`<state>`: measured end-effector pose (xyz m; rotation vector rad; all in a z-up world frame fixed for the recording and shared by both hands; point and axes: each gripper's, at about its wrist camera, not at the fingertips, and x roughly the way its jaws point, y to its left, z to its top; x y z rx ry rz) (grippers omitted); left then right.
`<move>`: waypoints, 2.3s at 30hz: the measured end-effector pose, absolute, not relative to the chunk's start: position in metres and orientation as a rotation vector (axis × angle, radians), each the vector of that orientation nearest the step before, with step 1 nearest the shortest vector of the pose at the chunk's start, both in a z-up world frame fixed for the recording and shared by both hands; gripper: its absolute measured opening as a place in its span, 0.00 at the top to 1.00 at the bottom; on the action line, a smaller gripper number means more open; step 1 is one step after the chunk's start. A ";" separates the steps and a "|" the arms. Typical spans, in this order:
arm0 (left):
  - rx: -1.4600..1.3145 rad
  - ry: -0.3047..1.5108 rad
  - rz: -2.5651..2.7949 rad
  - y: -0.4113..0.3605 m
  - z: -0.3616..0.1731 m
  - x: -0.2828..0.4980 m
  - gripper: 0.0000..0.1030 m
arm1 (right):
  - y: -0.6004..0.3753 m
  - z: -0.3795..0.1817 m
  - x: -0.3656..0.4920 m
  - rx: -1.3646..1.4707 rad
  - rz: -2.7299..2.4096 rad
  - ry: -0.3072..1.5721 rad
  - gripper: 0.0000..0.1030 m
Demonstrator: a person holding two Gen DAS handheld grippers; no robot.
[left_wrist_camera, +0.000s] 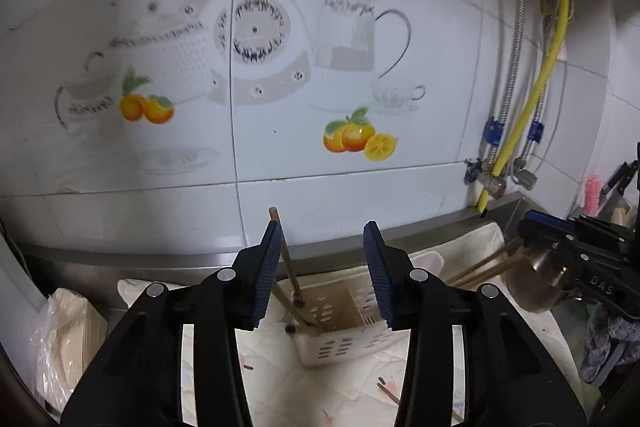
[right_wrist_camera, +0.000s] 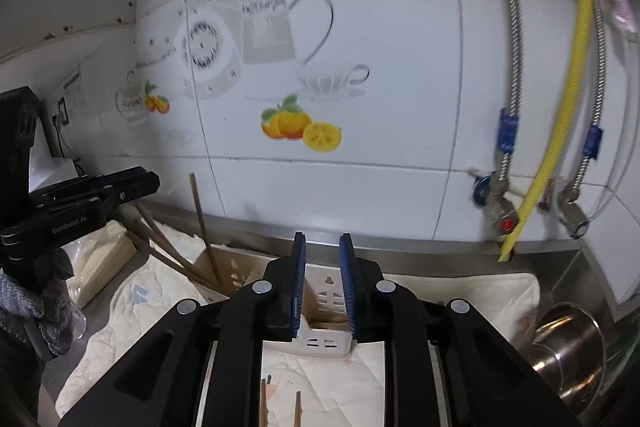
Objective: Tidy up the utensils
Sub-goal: 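Open both tools to leave the chopsticks in the holder, then grasp the last chopstick with the left tool while the right tool grasps another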
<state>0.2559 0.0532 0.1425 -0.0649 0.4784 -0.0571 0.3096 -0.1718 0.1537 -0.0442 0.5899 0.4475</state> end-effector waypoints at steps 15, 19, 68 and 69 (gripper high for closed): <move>-0.106 0.474 -0.058 0.040 0.110 0.145 0.33 | -0.193 0.081 0.174 -0.055 0.479 0.654 0.81; -0.141 0.505 -0.056 0.041 0.089 0.124 0.30 | -0.195 0.036 0.149 -0.075 0.476 0.740 0.81; -0.240 0.770 -0.074 0.005 -0.031 0.084 0.25 | -0.214 -0.035 0.131 -0.045 0.435 0.902 0.94; -0.238 0.773 -0.076 0.002 -0.033 0.083 0.25 | -0.217 -0.033 0.130 -0.037 0.435 0.894 0.94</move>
